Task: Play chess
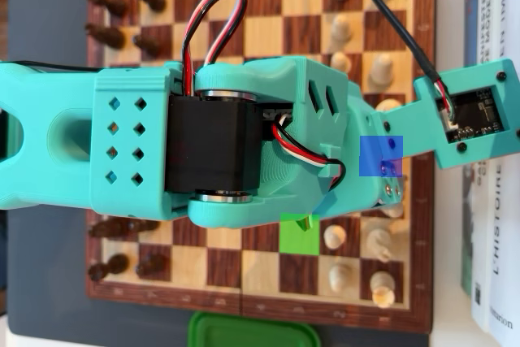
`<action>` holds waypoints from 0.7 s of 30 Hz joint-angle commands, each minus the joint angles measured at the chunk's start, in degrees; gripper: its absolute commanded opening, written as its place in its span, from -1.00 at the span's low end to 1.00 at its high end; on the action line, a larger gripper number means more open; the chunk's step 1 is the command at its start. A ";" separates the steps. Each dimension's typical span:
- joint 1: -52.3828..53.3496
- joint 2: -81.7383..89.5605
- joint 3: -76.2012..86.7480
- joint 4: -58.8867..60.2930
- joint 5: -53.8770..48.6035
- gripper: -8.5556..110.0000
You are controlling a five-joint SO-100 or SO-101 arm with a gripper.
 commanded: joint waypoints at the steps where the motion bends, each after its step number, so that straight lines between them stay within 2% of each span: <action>1: 0.18 0.70 -2.29 -0.26 0.35 -0.62; 8: 0.18 0.62 -2.29 -0.44 0.00 -0.87; 21: 0.44 1.32 -2.46 -0.62 -0.18 -0.86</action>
